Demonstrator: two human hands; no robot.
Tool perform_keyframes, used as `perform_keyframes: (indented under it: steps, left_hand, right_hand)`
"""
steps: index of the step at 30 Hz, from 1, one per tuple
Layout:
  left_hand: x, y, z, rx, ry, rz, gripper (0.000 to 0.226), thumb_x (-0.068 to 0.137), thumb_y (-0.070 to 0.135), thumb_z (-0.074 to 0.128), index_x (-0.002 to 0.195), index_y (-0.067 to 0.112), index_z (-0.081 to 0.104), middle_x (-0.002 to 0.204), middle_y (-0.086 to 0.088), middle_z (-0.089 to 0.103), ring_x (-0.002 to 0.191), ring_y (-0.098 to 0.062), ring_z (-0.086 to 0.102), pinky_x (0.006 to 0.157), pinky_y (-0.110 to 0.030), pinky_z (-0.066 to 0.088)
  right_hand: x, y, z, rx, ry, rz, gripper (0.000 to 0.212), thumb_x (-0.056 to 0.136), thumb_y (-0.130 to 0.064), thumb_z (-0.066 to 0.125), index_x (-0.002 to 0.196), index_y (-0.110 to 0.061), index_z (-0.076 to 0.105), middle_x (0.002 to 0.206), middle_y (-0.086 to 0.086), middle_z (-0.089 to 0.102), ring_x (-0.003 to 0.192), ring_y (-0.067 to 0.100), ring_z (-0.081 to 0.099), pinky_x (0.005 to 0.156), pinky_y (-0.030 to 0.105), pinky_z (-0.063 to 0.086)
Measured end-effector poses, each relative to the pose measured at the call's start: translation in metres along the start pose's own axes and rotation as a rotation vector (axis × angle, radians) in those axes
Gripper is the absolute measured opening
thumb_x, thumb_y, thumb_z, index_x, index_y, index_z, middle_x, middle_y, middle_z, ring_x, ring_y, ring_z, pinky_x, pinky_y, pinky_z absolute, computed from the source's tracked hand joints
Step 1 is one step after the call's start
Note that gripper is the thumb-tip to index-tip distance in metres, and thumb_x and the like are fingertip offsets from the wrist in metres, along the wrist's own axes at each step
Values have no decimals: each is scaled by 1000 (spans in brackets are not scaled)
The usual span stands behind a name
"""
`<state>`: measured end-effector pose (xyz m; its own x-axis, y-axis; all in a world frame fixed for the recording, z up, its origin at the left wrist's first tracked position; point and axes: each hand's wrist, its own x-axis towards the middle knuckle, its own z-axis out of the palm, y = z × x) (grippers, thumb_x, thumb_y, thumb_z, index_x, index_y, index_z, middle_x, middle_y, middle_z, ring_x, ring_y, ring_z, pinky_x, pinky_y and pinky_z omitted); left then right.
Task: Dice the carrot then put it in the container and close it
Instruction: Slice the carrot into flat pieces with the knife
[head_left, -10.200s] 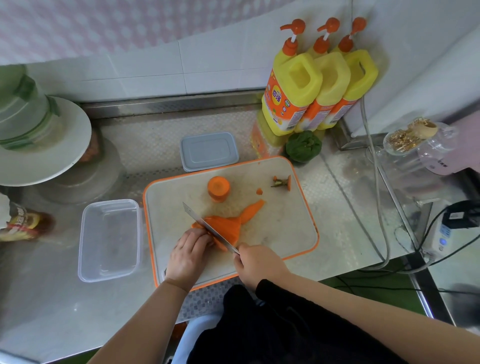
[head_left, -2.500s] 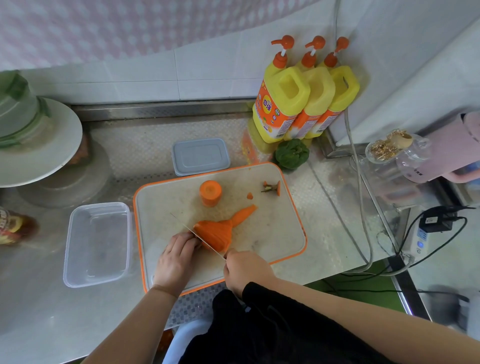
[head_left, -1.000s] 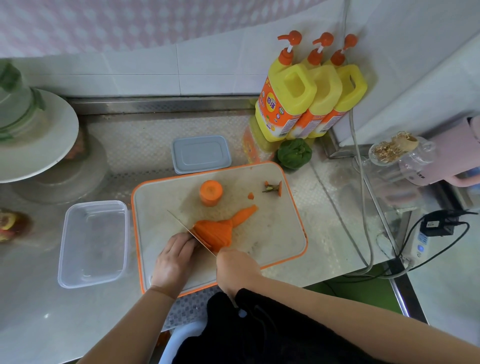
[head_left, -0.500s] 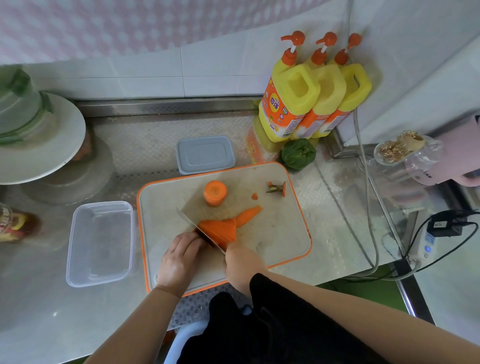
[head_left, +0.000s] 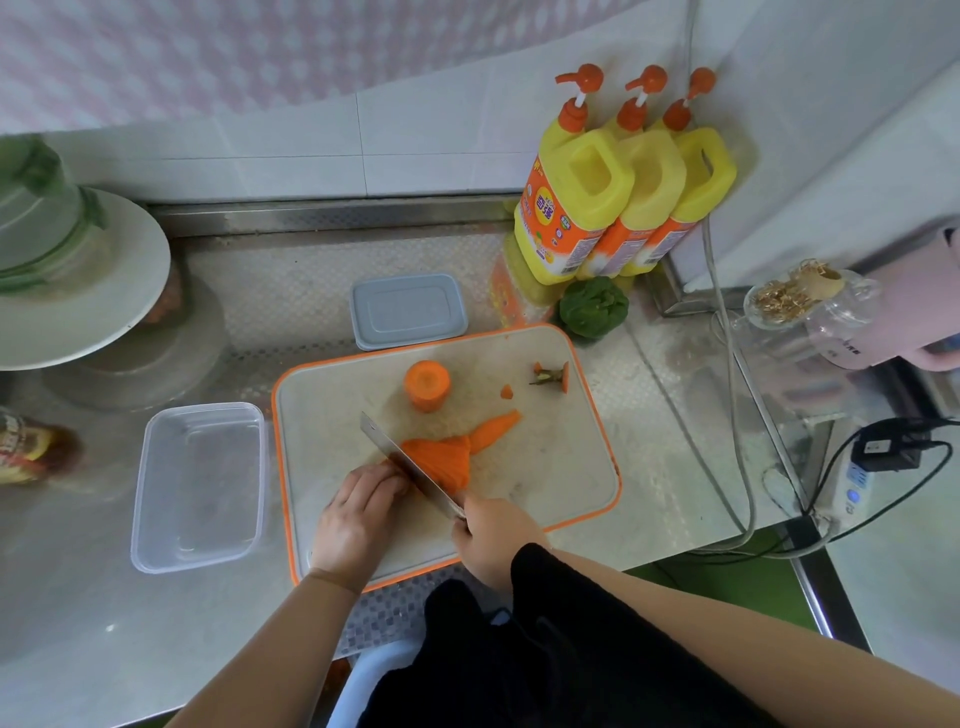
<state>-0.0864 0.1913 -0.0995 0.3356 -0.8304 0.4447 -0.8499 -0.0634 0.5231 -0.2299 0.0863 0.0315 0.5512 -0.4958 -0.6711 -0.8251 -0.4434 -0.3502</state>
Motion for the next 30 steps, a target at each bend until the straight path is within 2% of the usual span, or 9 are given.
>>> perform_keyframes:
  steps: [2,4,6,17,23,30]
  left_hand:
    - [0,0,0,12,-6,0,19,86,8,53,103,8,61,104,-10,61,97,-25,55,82,-31,46]
    - [-1,0,1,27,-4,-12,19,86,7,52,100,5,64,104,-11,62,97,-26,54,83,-31,45]
    - [-1,0,2,36,0,-32,20,86,8,53,97,2,68,104,-11,62,98,-26,55,83,-31,45]
    - [-1,-1,1,16,-12,-31,21,84,7,52,101,4,64,107,-10,59,101,-26,54,83,-31,46]
    - [-1,-1,1,11,-29,-31,22,85,7,50,98,2,67,106,-11,60,100,-26,55,81,-32,47]
    - [-2,-3,3,4,-30,-33,22,86,7,51,99,2,68,106,-11,62,100,-26,56,83,-33,49]
  right_hand:
    - [-1,-3,-2,-33,12,11,25,103,-32,34,95,-13,48,82,5,54,82,26,55,68,31,38]
    - [-3,-7,-2,-76,28,7,35,104,-35,31,104,-7,53,96,12,62,90,30,60,69,33,41]
    - [-6,-10,1,-96,55,6,36,103,-34,32,109,-6,54,101,13,63,93,31,62,71,35,43]
    - [-4,-13,6,-133,51,41,22,99,-21,42,114,-7,51,104,12,64,98,31,62,78,38,48]
    - [0,-16,6,-100,19,77,17,95,-14,49,110,-7,50,101,11,63,97,30,63,71,34,44]
    - [8,-20,6,-103,2,60,22,93,-10,49,113,-4,47,102,13,63,97,33,63,76,39,50]
